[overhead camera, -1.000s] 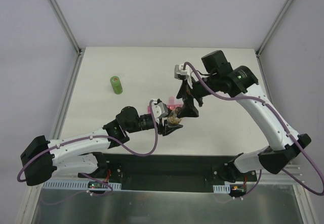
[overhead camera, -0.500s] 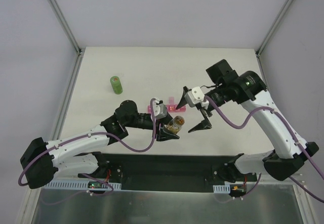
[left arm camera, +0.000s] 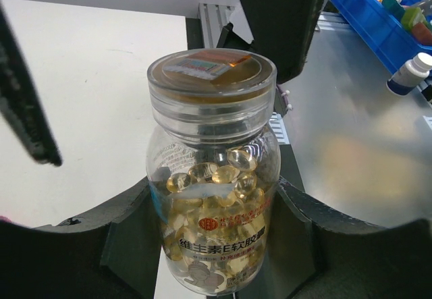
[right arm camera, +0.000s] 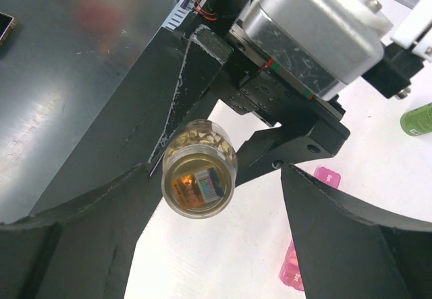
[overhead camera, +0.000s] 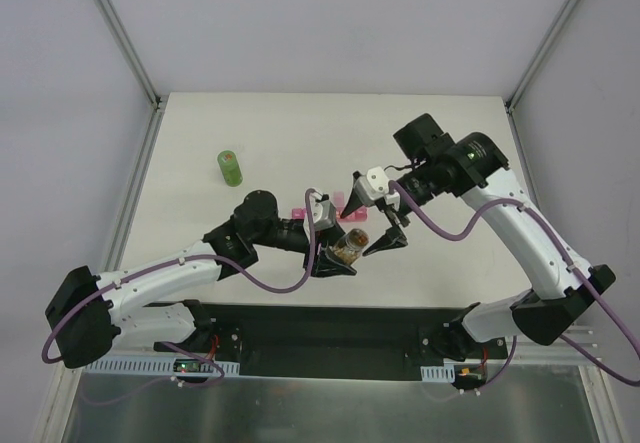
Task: Sort the pills into containers
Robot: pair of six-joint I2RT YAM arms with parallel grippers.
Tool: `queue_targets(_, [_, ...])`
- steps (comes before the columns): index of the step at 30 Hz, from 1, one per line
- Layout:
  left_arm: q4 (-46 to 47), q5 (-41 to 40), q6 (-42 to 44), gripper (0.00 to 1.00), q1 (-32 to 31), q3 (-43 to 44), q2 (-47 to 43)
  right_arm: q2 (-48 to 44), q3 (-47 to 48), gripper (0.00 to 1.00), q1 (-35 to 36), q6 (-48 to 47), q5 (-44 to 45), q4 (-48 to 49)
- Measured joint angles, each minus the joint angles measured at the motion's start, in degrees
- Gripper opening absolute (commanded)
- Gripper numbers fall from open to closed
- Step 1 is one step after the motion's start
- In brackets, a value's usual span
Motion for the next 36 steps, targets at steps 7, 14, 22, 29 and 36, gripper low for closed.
queue_targets(7, [-0.81, 0.02, -0.02, 0.0, 0.42, 0.07, 0.0, -0.42, 0.0, 0.6, 0.92, -0.31, 0.04, -0.04])
queue_targets(14, [-0.81, 0.02, -0.11, 0.0, 0.42, 0.07, 0.0, -0.31, 0.0, 0.56, 2.54, -0.44, 0.96, -0.04])
queue_targets(22, [-0.81, 0.0, -0.2, 0.0, 0.42, 0.07, -0.07, -0.2, 0.0, 0.46, 2.64, -0.5, 2.34, -0.04])
queue_targets(29, [-2.23, -0.66, 0.2, 0.0, 0.39, 0.17, -0.2, -0.04, 0.0, 0.32, 3.43, 3.3, 4.48, 0.0])
queue_targets(36, [-9.57, -5.79, 4.0, 0.0, 0.35, 1.62, -1.25, 1.2, 0.0, 0.35, 4.22, 17.49, 9.44, 3.74])
